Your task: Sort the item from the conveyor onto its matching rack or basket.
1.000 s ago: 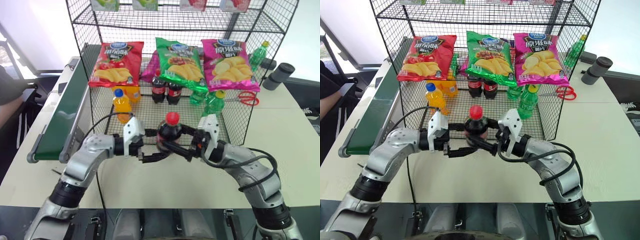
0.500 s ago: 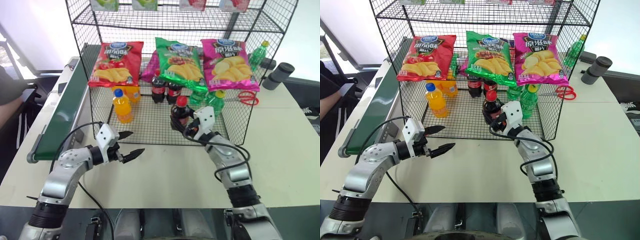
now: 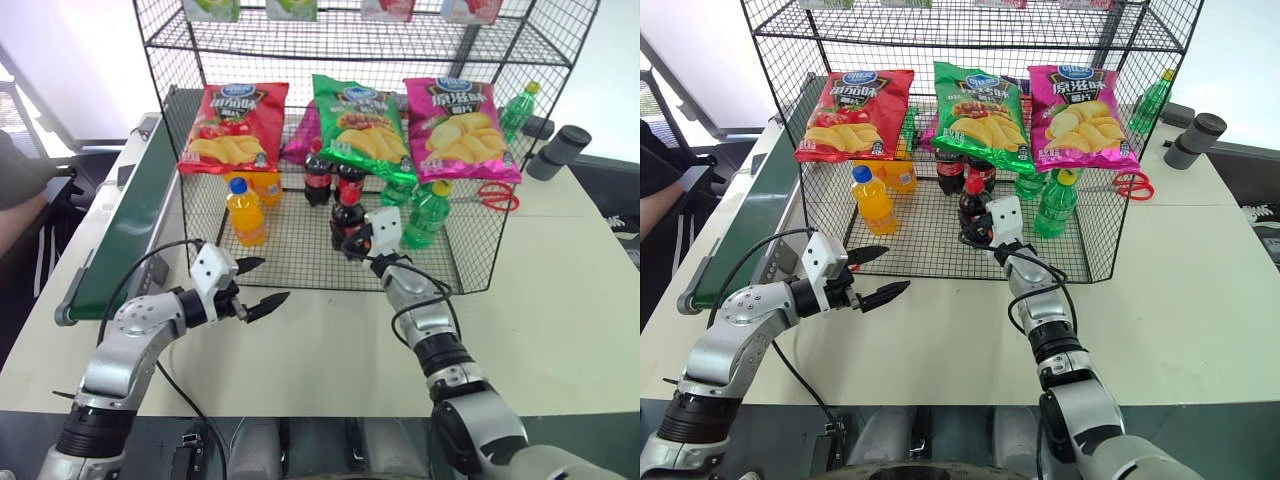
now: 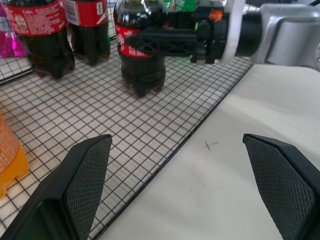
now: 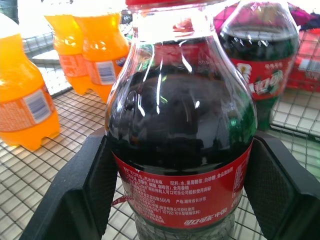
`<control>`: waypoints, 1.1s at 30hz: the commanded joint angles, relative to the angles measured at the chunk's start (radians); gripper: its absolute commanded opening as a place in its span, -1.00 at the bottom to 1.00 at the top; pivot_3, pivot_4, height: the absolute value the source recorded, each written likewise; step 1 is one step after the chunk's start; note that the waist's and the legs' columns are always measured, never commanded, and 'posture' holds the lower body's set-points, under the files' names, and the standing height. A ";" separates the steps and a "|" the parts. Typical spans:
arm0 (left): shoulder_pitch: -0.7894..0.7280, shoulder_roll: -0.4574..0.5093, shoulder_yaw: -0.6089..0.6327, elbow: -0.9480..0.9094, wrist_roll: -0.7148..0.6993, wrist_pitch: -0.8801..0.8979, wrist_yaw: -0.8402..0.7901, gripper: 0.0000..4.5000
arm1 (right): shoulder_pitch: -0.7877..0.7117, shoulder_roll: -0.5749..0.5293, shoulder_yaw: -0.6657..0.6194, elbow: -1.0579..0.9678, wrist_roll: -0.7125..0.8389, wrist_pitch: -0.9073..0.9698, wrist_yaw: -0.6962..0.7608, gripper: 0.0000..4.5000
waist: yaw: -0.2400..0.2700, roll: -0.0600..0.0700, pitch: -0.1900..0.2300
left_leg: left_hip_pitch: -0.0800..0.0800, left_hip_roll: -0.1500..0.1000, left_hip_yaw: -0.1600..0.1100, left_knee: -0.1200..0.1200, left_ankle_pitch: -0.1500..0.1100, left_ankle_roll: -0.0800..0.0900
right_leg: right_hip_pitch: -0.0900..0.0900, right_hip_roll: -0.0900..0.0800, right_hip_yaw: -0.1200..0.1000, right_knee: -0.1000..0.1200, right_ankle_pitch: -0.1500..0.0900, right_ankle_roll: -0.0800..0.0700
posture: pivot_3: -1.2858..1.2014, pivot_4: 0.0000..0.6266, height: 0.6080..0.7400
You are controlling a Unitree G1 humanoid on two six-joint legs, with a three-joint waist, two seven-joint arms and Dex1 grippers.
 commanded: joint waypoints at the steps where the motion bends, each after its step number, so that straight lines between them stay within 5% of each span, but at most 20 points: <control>1: -0.001 -0.003 0.004 -0.039 -0.018 0.001 0.002 1.00 | -0.029 0.009 -0.016 -0.020 0.015 -0.046 0.021 0.99 | -0.001 0.000 0.000 | 0.000 0.000 0.000 0.000 0.000 0.000 | 0.000 0.000 0.000 0.000 0.000 0.000 | 0.03 -0.52 1.00; 10: -0.005 -0.016 0.001 -0.050 -0.019 0.008 0.012 1.00 | 0.089 -0.070 -0.022 -0.218 0.021 -0.009 0.079 0.99 | 0.002 0.000 0.000 | 0.000 0.000 0.000 0.000 0.000 0.000 | 0.000 -0.001 0.000 0.001 0.000 0.000 | 0.03 -0.52 1.00; 16: -0.007 -0.012 0.014 -0.055 -0.024 0.017 0.017 1.00 | 0.367 -0.298 -0.050 -0.635 0.126 0.192 0.261 0.99 | 0.008 0.001 0.000 | 0.000 -0.001 0.000 0.000 0.000 0.000 | 0.001 -0.002 0.000 -0.002 0.000 0.000 | 0.03 -0.52 1.00; 22: 0.002 0.017 0.046 -0.015 -0.030 0.008 0.000 1.00 | 0.635 -0.546 -0.239 -0.944 0.306 0.341 0.406 0.99 | 0.004 0.003 -0.001 | 0.002 0.000 0.000 0.000 0.000 0.001 | 0.003 -0.001 0.000 -0.001 0.000 0.000 | 0.03 -0.52 1.00; 33: 0.053 0.073 0.128 0.051 -0.033 -0.029 -0.023 1.00 | 0.800 -0.651 -0.454 -1.024 0.403 0.438 0.453 0.99 | 0.009 0.004 -0.002 | 0.002 0.000 -0.001 0.000 0.000 0.001 | 0.004 0.001 0.000 -0.003 0.000 0.000 | 0.03 -0.52 1.00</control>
